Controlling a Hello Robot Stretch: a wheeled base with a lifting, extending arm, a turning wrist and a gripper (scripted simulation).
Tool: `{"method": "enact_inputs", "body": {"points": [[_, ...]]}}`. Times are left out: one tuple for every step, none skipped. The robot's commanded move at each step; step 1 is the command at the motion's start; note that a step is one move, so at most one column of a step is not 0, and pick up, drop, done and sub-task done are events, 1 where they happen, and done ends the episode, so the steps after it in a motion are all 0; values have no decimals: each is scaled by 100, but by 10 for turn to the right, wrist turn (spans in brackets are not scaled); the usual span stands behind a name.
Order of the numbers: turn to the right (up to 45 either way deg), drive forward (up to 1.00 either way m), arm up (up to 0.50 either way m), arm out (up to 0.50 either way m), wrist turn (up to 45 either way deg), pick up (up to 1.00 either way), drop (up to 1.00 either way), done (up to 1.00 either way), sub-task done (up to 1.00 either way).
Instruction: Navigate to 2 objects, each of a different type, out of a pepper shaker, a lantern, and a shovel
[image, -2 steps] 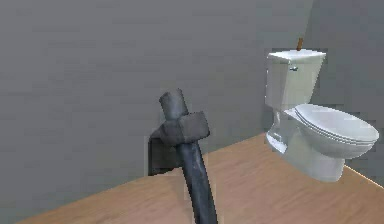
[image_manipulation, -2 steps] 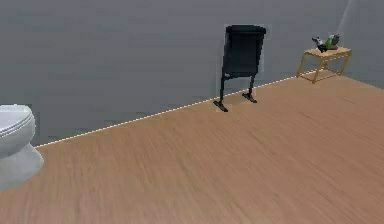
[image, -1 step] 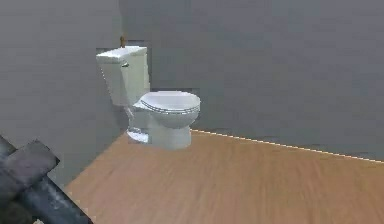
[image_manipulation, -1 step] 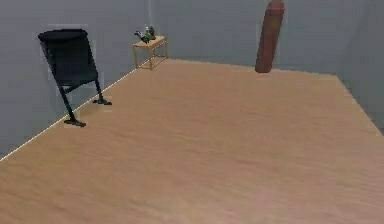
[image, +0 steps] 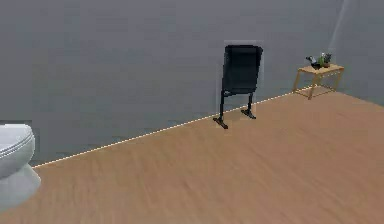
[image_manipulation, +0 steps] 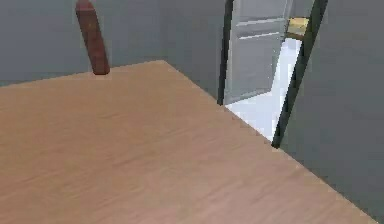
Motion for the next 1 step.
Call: {"method": "enact_inputs", "body": {"points": [[420,0,0,0,0,0,0,0,0]]}}
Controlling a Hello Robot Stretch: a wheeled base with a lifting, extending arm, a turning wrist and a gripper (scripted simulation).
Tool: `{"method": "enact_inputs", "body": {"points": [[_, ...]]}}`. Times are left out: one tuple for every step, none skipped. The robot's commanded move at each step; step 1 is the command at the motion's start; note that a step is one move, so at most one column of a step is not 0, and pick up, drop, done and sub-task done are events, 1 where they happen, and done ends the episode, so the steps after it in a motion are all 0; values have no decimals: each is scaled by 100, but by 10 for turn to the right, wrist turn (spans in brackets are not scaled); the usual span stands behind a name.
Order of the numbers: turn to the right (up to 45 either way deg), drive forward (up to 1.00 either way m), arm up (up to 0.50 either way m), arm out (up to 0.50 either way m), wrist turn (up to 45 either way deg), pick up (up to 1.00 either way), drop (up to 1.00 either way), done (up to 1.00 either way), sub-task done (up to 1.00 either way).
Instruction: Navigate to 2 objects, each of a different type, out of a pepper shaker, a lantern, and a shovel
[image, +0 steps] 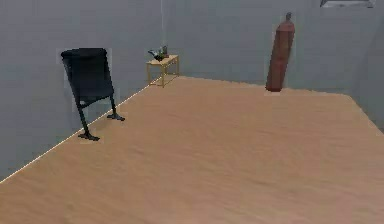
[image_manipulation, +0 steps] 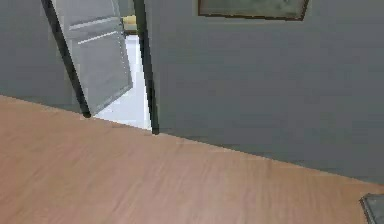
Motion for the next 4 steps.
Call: {"method": "enact_inputs", "body": {"points": [[0,100,0,0,0,0,0,0,0],[0,100,0,0,0,0,0,0,0],[0,100,0,0,0,0,0,0,0],[0,45,0,0,0,0,0,0,0]]}}
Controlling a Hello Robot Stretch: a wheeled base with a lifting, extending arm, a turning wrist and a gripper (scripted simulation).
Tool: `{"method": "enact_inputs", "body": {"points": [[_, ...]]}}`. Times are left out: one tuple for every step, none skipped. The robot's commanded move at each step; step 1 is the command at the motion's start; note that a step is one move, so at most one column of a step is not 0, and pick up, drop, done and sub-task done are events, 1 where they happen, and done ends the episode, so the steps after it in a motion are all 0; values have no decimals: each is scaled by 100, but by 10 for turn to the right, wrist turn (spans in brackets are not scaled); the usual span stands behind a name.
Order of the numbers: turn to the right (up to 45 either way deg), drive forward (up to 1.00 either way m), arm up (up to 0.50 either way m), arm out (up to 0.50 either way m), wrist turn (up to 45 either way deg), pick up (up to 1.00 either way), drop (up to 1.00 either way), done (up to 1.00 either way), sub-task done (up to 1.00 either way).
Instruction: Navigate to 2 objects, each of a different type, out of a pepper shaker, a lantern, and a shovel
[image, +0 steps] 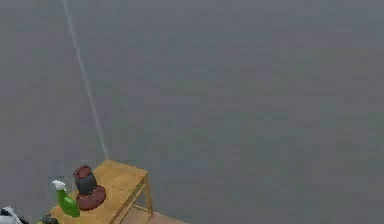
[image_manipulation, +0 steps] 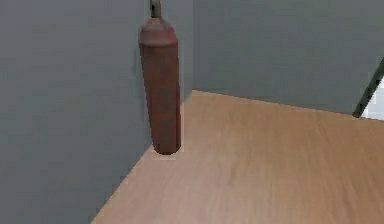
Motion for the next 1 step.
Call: {"method": "enact_inputs", "body": {"points": [[-330,0,0,0,0,0,0,0,0]]}}
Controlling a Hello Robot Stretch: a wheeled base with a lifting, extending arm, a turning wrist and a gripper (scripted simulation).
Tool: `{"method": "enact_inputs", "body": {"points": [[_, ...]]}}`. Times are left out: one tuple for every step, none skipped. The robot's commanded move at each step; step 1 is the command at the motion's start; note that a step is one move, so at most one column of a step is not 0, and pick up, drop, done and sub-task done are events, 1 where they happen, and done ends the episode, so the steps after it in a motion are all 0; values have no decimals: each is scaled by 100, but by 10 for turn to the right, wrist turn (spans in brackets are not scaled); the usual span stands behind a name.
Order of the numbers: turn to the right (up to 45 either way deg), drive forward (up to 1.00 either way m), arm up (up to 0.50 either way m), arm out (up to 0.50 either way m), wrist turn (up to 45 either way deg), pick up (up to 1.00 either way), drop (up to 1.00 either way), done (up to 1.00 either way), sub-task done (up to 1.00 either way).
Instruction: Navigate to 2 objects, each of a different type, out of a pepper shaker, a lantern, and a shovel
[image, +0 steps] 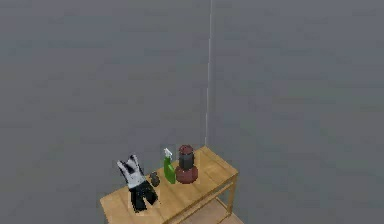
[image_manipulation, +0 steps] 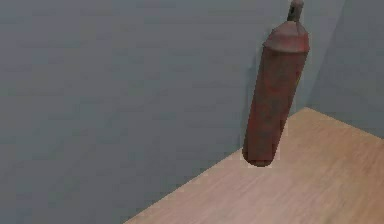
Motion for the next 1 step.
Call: {"method": "enact_inputs", "body": {"points": [[0,0,0,0,0,0,0,100,0]]}}
